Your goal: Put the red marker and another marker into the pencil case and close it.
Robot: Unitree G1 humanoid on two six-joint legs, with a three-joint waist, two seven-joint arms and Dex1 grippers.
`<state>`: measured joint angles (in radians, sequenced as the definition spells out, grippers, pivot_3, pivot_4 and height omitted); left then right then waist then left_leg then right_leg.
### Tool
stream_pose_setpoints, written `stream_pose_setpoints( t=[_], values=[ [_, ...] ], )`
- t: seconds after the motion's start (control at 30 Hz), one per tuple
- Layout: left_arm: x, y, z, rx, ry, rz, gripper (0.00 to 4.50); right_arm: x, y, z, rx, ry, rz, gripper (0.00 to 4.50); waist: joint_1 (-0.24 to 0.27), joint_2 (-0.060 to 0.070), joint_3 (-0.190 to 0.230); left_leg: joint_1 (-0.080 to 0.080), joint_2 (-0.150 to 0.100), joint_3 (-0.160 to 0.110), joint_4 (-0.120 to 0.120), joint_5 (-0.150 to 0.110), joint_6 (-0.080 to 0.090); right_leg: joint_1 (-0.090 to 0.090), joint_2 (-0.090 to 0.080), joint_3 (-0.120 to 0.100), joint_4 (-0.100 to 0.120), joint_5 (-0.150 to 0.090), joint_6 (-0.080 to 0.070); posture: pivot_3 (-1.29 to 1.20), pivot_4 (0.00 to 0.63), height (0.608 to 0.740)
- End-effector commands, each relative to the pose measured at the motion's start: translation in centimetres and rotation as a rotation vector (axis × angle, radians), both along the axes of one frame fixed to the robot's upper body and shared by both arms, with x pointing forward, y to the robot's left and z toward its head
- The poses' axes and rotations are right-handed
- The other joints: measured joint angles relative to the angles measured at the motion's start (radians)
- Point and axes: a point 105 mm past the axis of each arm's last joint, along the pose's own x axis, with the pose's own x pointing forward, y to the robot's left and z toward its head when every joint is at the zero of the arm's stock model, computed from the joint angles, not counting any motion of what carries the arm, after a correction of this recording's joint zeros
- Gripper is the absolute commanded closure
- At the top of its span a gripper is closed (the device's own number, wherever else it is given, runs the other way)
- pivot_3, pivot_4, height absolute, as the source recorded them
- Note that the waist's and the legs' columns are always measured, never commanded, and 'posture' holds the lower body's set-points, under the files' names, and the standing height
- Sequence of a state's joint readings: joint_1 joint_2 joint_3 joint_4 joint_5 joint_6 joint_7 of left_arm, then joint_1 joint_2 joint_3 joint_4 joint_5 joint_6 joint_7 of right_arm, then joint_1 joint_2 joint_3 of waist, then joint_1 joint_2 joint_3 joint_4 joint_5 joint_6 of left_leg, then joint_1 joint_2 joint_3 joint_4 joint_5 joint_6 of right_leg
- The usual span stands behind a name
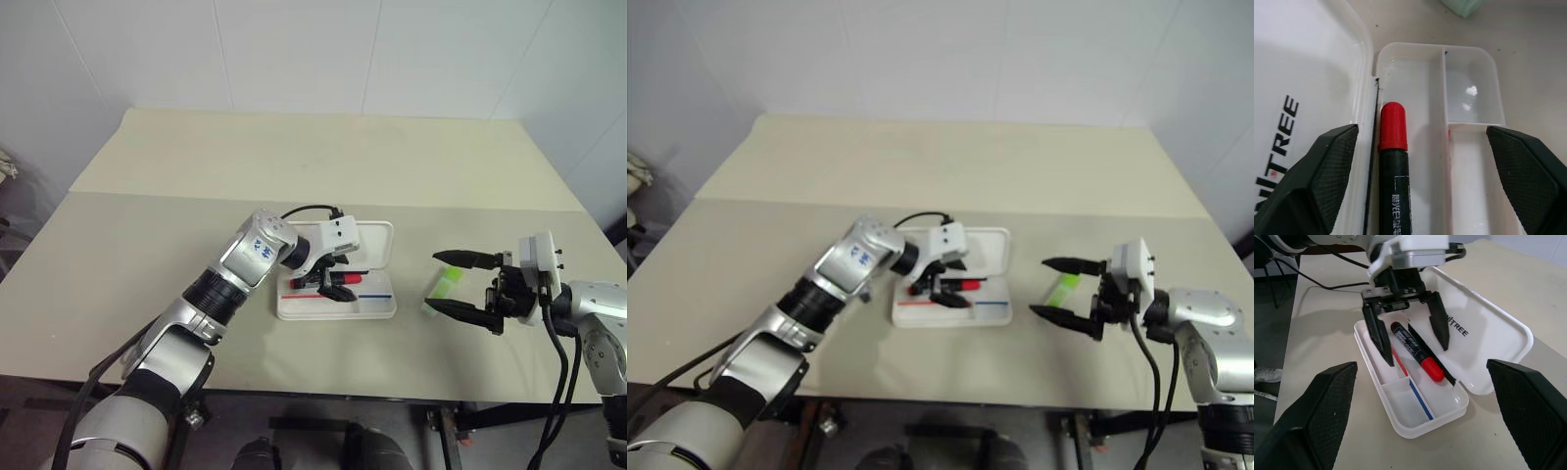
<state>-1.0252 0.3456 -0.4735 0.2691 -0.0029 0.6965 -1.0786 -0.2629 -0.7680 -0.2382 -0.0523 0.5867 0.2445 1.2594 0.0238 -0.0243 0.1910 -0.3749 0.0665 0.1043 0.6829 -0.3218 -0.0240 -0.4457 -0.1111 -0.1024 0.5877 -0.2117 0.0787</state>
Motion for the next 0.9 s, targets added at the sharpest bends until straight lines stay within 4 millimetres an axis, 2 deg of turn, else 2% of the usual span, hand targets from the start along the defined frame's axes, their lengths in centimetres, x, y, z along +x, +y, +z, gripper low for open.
stream_pose_setpoints(
  t=[0.03, 0.17, 0.3, 0.73, 0.9],
  values=[
    [-0.8, 0.3, 2.0, -0.075, -0.045, -0.015, 0.03, -0.1, 0.5, -0.1, 0.01, -0.006, -0.031, 0.0, 0.0, 0.0, 0.0, 0.0, 0.0, 0.0, 0.0, 0.0, 0.0, 0.0, 0.0, 0.0, 0.0, 0.0, 0.0, 0.0, 0.15, 0.74],
    [-2.6, 1.7, 3.4, -0.175, -0.069, -0.023, 0.03, 0.0, 1.0, -1.1, 0.043, 0.027, -0.145, 0.0, -0.002, 0.0, 0.0, 0.001, 0.0, 0.0, 0.0, 0.001, -0.001, 0.0, 0.0, 0.0, 0.002, 0.0, -0.001, 0.0, 0.15, 0.74],
    [-4.2, 3.1, 3.8, -0.234, -0.079, -0.025, 0.03, 0.4, 1.0, -2.2, 0.039, 0.048, -0.243, 0.0, -0.001, 0.0, 0.0, 0.001, 0.0, 0.0, 0.001, 0.0, 0.0, 0.0, -0.001, 0.001, 0.003, 0.0, 0.0, 0.0, 0.15, 0.74],
    [-10.0, 8.5, 5.3, -0.543, -0.089, -0.11, 0.03, 4.2, -0.4, -3.5, 0.084, 0.016, -0.704, 0.0, -0.009, 0.0, 0.0, 0.004, 0.0, -0.002, 0.001, 0.001, 0.001, 0.0, 0.0, 0.002, 0.004, -0.002, -0.004, 0.0, 0.15, 0.74],
    [-10.2, 10.7, 5.4, -0.609, -0.131, -0.075, 0.03, 4.9, -0.3, -4.8, 0.082, 0.077, -0.854, 0.0, -0.013, 0.001, 0.0, 0.004, 0.0, -0.003, 0.001, 0.001, 0.001, 0.0, 0.0, 0.001, 0.004, -0.002, -0.004, 0.0, 0.15, 0.74]
  ],
)
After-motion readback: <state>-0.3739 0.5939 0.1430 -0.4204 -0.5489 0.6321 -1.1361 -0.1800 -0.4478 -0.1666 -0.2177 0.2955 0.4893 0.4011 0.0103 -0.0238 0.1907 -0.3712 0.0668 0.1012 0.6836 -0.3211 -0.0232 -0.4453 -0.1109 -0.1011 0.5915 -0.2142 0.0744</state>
